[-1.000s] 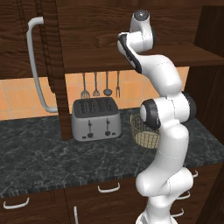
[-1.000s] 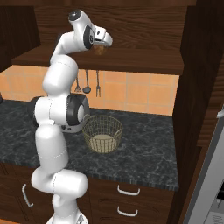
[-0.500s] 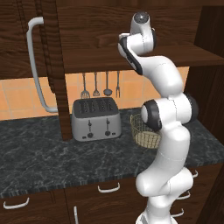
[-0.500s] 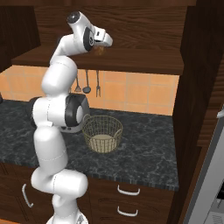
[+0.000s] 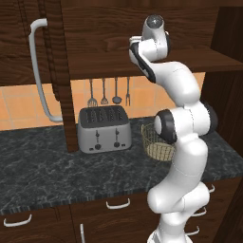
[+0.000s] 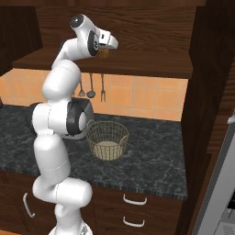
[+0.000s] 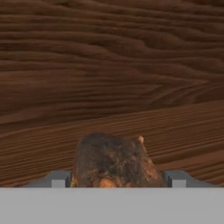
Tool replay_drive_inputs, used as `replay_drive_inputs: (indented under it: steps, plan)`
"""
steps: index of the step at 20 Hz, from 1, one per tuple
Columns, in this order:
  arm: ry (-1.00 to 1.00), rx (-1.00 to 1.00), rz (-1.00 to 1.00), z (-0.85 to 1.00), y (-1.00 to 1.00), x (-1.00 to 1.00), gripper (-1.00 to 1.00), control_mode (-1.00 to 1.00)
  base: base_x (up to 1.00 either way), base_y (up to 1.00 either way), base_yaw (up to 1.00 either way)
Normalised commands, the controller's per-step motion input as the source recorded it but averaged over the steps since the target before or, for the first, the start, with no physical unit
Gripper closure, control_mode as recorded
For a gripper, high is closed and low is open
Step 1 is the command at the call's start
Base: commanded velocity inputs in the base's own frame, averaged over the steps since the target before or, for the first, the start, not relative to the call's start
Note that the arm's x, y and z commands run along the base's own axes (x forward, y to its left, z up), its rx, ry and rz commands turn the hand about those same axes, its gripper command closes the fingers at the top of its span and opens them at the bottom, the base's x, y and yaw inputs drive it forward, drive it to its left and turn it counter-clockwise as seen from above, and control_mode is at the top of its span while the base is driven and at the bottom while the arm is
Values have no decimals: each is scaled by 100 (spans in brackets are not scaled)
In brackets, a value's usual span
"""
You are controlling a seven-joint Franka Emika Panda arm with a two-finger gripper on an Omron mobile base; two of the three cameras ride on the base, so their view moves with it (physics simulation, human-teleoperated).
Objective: Open the cabinet, pick up the bread from the cabinet and place it in the basket. Then move the basket to the dining counter.
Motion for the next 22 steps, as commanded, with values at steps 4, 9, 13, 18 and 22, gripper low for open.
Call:
replay_drive_inputs:
  steps: [4, 9, 13, 18, 22]
  plan:
    - [-10, 0, 0, -4, 1, -3, 100, -100, 0, 0, 0]
    - [-14, 0, 0, -3, 0, -27, 100, -100, 0, 0, 0]
    - [-10, 0, 0, 0, 1, -83, 100, -100, 0, 0, 0]
    - [-7, 0, 0, 22, 10, -100, 100, -100, 0, 0, 0]
    - [0, 0, 0, 13, 13, -100, 100, -100, 0, 0, 0]
